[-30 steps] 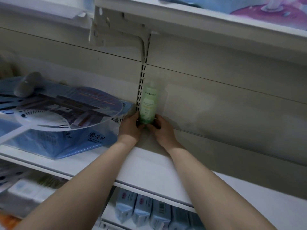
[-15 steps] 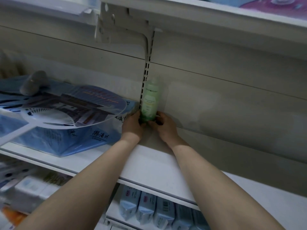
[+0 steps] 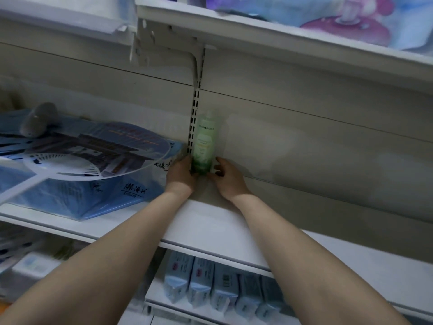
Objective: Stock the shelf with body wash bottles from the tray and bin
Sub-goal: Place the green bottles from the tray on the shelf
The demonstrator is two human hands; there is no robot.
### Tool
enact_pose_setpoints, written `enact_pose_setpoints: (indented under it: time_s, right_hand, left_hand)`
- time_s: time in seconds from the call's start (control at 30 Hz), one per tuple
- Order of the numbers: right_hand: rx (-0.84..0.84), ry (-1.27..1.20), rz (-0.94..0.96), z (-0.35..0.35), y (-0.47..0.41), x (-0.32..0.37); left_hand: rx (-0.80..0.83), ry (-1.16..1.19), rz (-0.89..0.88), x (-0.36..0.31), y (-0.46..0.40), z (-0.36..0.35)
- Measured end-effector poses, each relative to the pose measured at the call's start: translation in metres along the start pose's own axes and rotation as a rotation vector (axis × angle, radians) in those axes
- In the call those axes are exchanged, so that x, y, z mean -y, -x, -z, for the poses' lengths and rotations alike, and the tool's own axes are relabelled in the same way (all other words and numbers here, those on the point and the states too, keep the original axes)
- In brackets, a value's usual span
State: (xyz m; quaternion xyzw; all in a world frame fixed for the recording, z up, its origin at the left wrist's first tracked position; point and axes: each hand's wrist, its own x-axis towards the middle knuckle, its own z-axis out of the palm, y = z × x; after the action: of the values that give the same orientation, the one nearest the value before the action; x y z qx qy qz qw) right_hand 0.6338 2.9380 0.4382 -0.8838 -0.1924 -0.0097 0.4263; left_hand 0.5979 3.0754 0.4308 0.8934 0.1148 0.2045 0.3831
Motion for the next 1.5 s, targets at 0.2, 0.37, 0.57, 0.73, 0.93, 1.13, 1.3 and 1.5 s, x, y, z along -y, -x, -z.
enact_pose_setpoints:
  time_s: [0.2, 0.37, 0.57, 0.73, 0.93, 1.13, 1.3, 1.5]
  right_hand:
    - [-0.026, -0.010, -0.034, 0.041, 0.047, 0.000]
    - [0.004, -0.075, 0.054, 0.077, 0.113, -0.004]
    - [0.016, -0.095, 0.176, 0.105, 0.209, -0.029]
    - [-0.029, -0.033, 0.302, 0.108, 0.278, -0.062]
    - [0.166, -0.072, 0.173, 0.059, 0.337, -0.128]
    - [0.356, -0.040, -0.214, -0.019, 0.385, -0.216]
    - [0.506, 0.035, -0.583, -0.077, 0.410, -0.285]
    - [0.559, 0.101, -0.727, -0.120, 0.417, -0.330]
  left_hand:
    - [-0.018, 0.234, 0.050, -0.027, 0.046, 0.012]
    - [-0.081, 0.270, -0.034, -0.066, 0.127, 0.006]
    - [-0.121, 0.407, -0.050, -0.103, 0.233, -0.023]
    - [-0.134, 0.418, 0.003, -0.098, 0.304, -0.042]
    - [0.005, 0.408, 0.176, -0.039, 0.370, -0.084]
    - [0.234, 0.337, 0.415, 0.052, 0.428, -0.143]
    - [0.462, 0.185, 0.586, 0.116, 0.463, -0.193]
    - [0.596, 0.089, 0.657, 0.168, 0.486, -0.243]
